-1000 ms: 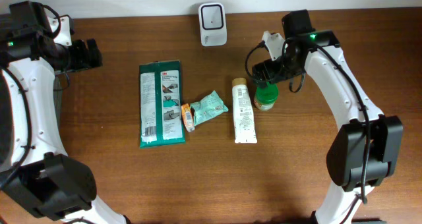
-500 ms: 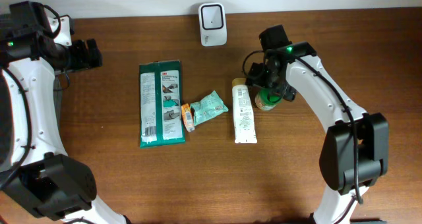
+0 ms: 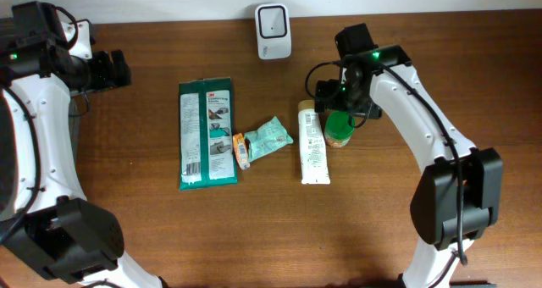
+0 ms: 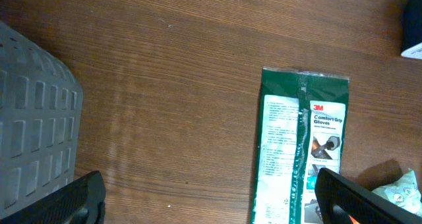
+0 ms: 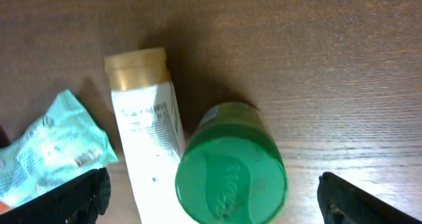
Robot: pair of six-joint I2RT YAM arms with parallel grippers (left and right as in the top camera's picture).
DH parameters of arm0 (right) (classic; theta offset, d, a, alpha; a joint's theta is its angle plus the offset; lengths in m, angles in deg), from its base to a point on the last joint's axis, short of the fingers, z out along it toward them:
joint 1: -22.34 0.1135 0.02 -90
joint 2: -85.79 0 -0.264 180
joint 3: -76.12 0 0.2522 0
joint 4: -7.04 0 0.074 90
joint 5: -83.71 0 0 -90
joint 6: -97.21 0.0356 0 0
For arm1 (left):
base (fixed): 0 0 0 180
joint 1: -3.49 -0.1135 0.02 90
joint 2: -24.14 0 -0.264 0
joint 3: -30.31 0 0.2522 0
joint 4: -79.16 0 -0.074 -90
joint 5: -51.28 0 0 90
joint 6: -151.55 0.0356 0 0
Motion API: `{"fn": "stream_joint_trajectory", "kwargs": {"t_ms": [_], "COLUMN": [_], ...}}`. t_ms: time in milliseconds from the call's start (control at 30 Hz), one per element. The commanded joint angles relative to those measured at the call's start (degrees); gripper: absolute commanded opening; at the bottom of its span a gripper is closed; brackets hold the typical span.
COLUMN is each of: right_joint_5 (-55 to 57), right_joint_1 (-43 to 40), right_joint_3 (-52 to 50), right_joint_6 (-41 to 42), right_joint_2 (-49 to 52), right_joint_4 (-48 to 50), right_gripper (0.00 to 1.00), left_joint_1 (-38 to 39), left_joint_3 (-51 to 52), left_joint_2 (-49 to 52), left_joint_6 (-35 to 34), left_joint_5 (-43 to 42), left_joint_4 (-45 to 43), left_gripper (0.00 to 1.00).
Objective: Scan the item barcode
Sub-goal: 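Lower the right gripper and close it around the green-lidded jar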
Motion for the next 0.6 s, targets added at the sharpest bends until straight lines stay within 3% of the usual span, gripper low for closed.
{"fn": "stream_joint_trajectory", "kwargs": {"t_ms": [0, 167, 500, 567], "right_joint_5": [-0.3, 0.3, 0.3, 1.0], "right_joint_1": [0.0, 0.0, 0.0, 0.0], "right_joint_3": [1.7, -2.3, -4.7, -4.8], "right_joint_6": [-2.1, 5.9, 5.9, 5.9], "right_joint_2": [0.1, 1.2, 3.0, 3.0], "right_joint_4": [-1.7, -0.5, 1.1, 1.1], "right_gripper": [0.98, 0.98, 0.99, 0.95], "left_joint_1": [0.0, 0.0, 0.0, 0.0], "left_joint_3": [-0.3, -0.3, -0.3, -0.3], "left_joint_2": [-0.3, -0.3, -0.3, -0.3], "left_joint_6": [0.9, 0.9, 0.9, 0.9], "left_joint_5": [0.2, 0.2, 0.2, 0.2], "left_joint_4": [-0.1, -0.1, -0.1, -0.1], "left_gripper": [0.99, 0.99, 0.99, 0.99]}}
